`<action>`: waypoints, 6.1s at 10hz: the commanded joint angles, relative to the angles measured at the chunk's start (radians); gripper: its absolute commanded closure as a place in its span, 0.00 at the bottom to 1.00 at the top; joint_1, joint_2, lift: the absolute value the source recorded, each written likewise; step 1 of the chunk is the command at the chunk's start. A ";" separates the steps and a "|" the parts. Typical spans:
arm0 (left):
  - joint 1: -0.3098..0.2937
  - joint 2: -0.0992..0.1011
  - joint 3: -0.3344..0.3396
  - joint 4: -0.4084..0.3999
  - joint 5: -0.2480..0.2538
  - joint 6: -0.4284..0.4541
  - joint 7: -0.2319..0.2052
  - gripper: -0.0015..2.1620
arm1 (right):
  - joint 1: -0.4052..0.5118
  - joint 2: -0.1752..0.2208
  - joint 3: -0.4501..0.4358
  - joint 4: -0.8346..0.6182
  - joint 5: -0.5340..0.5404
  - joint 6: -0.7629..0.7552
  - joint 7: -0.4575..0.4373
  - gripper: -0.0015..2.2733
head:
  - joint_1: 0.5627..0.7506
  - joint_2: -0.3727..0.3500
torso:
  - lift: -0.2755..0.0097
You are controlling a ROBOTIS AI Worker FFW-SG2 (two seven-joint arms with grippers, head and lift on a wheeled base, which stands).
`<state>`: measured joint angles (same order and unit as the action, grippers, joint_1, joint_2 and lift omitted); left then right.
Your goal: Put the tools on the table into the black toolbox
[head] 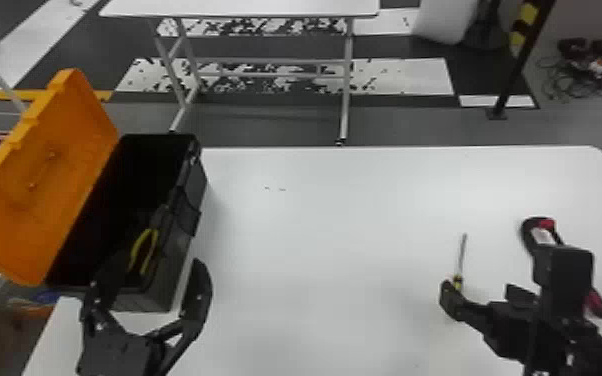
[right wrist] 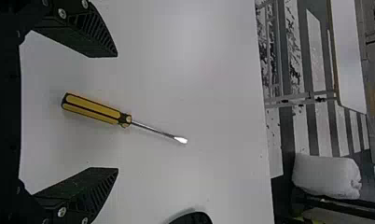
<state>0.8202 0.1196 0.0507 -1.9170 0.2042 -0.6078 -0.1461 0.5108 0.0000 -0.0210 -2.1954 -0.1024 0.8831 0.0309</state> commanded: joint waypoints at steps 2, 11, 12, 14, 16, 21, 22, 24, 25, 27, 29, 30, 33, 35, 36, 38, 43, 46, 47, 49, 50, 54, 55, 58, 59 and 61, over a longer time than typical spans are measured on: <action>0.002 0.003 -0.005 0.001 -0.006 0.003 -0.001 0.02 | -0.029 0.001 0.000 0.019 -0.033 0.034 -0.023 0.06 | 0.70 0.63 | 0.70; -0.003 0.026 -0.015 0.004 -0.008 0.015 -0.001 0.02 | -0.130 0.001 0.015 0.187 -0.071 0.034 -0.048 0.06 | 0.70 0.64 | 0.70; -0.004 0.026 -0.015 0.007 -0.008 0.015 -0.001 0.02 | -0.137 0.001 0.019 0.197 -0.069 0.034 -0.045 0.07 | 0.70 0.64 | 0.70; -0.012 0.029 -0.015 0.013 -0.008 0.015 -0.001 0.02 | -0.149 0.001 0.024 0.220 -0.060 0.034 -0.039 0.07 | 0.70 0.65 | 0.70; -0.015 0.034 -0.015 0.021 -0.003 0.015 0.000 0.02 | -0.155 0.001 0.024 0.233 -0.051 0.034 -0.035 0.08 | 0.70 0.65 | 0.70; -0.016 0.037 -0.018 0.026 -0.003 0.015 -0.001 0.02 | -0.155 0.001 0.019 0.236 -0.049 0.037 -0.017 0.48 | 0.70 0.66 | 0.70; -0.016 0.037 -0.018 0.026 -0.003 0.018 -0.001 0.02 | -0.155 0.001 0.015 0.236 -0.048 0.049 -0.014 0.59 | 0.70 0.65 | 0.70; -0.018 0.037 -0.018 0.026 -0.003 0.021 -0.001 0.02 | -0.156 0.001 0.006 0.232 -0.036 0.095 0.007 0.93 | 0.70 0.65 | 0.70; -0.018 0.037 -0.018 0.027 -0.003 0.021 -0.001 0.02 | -0.156 0.001 0.003 0.232 -0.029 0.095 0.029 0.99 | 0.70 0.65 | 0.70; -0.018 0.035 -0.018 0.027 -0.003 0.021 -0.001 0.02 | -0.144 0.001 0.001 0.218 -0.029 0.073 0.032 0.99 | 0.70 0.65 | 0.70; -0.018 0.035 -0.020 0.023 -0.002 0.021 0.000 0.02 | -0.124 0.001 0.000 0.180 -0.029 0.064 0.041 0.99 | 0.70 0.65 | 0.70; -0.016 0.035 -0.020 0.012 0.000 0.021 -0.001 0.02 | -0.115 0.001 0.000 0.160 -0.029 0.061 0.043 0.99 | 0.70 0.65 | 0.70; -0.018 0.034 -0.026 -0.019 0.007 0.021 -0.003 0.02 | -0.086 0.001 0.009 0.114 -0.029 0.037 0.064 0.99 | 0.70 0.64 | 0.70; -0.021 0.034 -0.051 -0.043 0.007 0.043 -0.010 0.03 | -0.071 0.001 0.015 0.106 -0.014 -0.037 0.133 0.99 | 0.70 0.66 | 0.70; -0.027 0.034 -0.060 -0.054 0.007 0.076 -0.017 0.03 | -0.061 0.001 0.019 0.103 -0.005 -0.062 0.153 0.99 | 0.70 0.66 | 0.70; -0.035 0.034 -0.061 -0.088 0.055 0.190 -0.052 0.03 | -0.035 0.001 0.036 0.097 0.012 -0.114 0.173 0.99 | 0.70 0.64 | 0.70; -0.029 0.032 -0.080 -0.189 0.118 0.411 -0.148 0.03 | 0.031 0.001 0.088 0.057 0.075 -0.276 0.276 0.99 | 0.70 0.63 | 0.70; -0.035 0.029 -0.107 -0.244 0.119 0.518 -0.176 0.04 | 0.054 0.001 0.154 0.046 0.136 -0.350 0.311 0.99 | 0.70 0.64 | 0.70; -0.039 0.028 -0.114 -0.261 0.119 0.561 -0.185 0.04 | 0.058 0.001 0.171 0.046 0.152 -0.362 0.314 0.99 | 0.70 0.64 | 0.70; -0.050 0.029 -0.115 -0.290 0.141 0.681 -0.207 0.04 | 0.075 0.001 0.208 0.045 0.173 -0.411 0.323 0.99 | 0.70 0.64 | 0.70; -0.059 0.029 -0.115 -0.307 0.144 0.733 -0.216 0.04 | 0.087 0.001 0.234 0.037 0.193 -0.430 0.330 0.99 | 0.70 0.65 | 0.70; -0.118 0.022 -0.101 -0.339 0.202 0.945 -0.250 0.04 | 0.130 0.001 0.316 -0.007 0.264 -0.470 0.331 0.99 | 0.70 0.70 | 0.70; -0.130 0.020 -0.092 -0.346 0.216 0.981 -0.256 0.04 | 0.138 -0.002 0.328 -0.009 0.277 -0.485 0.343 0.99 | 0.70 0.71 | 0.70; -0.190 0.020 -0.046 -0.364 0.296 1.153 -0.268 0.05 | 0.155 -0.025 0.357 -0.007 0.283 -0.531 0.351 0.99 | 0.70 0.75 | 0.70; -0.204 0.020 -0.043 -0.362 0.297 1.169 -0.270 0.05 | 0.156 -0.028 0.363 -0.007 0.285 -0.537 0.356 0.99 | 0.70 0.76 | 0.70; -0.222 0.020 -0.040 -0.362 0.311 1.212 -0.270 0.06 | 0.158 -0.035 0.378 -0.007 0.288 -0.543 0.356 0.99 | 0.70 0.77 | 0.70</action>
<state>0.6022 0.1396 0.0094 -2.2798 0.5101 0.5876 -0.4153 0.6688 -0.0335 0.3533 -2.2029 0.1835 0.3405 0.3866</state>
